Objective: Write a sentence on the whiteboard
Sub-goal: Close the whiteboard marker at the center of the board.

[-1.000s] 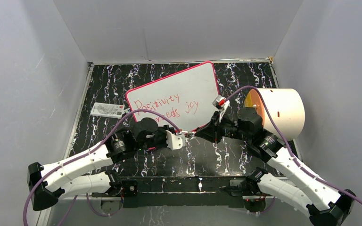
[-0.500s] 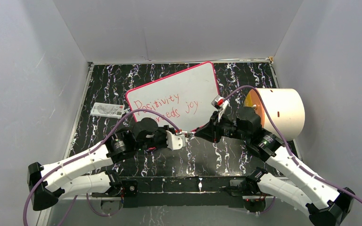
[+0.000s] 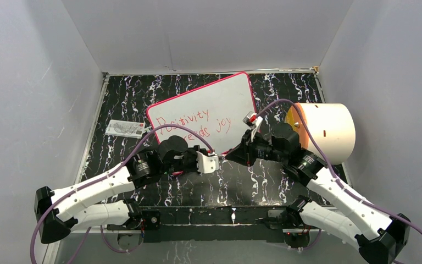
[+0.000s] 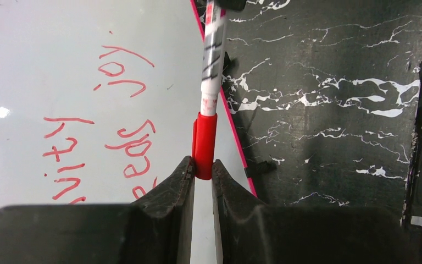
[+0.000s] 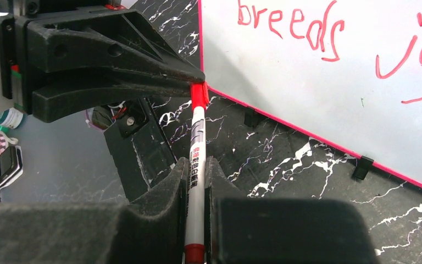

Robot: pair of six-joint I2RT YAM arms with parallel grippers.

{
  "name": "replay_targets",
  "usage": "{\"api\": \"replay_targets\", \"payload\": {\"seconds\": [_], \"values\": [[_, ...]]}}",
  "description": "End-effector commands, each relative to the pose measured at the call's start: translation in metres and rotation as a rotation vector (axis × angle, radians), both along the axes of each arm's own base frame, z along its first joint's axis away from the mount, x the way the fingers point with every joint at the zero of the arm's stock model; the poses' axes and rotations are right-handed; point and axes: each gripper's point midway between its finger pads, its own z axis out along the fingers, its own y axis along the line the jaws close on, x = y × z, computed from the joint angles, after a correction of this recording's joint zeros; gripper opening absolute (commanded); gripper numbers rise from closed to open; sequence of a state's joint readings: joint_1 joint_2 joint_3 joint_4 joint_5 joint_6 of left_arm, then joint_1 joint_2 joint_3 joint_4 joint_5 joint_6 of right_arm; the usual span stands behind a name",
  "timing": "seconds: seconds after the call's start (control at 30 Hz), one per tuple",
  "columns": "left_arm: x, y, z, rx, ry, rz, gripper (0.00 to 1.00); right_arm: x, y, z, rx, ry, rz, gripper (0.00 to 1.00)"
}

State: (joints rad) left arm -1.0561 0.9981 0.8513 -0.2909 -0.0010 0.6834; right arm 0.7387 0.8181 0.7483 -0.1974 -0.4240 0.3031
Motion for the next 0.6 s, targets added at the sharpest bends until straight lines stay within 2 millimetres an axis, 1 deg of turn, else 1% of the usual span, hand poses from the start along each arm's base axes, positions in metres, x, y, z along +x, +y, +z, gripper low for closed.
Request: {"api": "replay_targets", "payload": {"seconds": [0.0,0.23,0.4,0.43,0.57], "values": [[-0.005,-0.013,0.026,-0.067,0.016,-0.035,0.0,0.009,0.009,0.026,0.061,-0.077,0.015,0.0],[-0.009,-0.02,0.032,-0.043,0.053,-0.062,0.0,0.013,0.015,0.022,0.06,-0.057,0.023,0.0],[-0.007,-0.028,0.043,-0.027,0.049,-0.097,0.0,0.013,0.027,0.023,0.1,-0.032,0.06,0.0],[-0.006,-0.03,0.046,-0.022,0.043,-0.101,0.0,0.015,0.03,0.027,0.119,-0.04,0.064,0.0],[-0.001,-0.033,0.059,-0.014,0.027,-0.097,0.0,0.02,0.036,0.027,0.165,-0.04,0.055,0.0]]}}
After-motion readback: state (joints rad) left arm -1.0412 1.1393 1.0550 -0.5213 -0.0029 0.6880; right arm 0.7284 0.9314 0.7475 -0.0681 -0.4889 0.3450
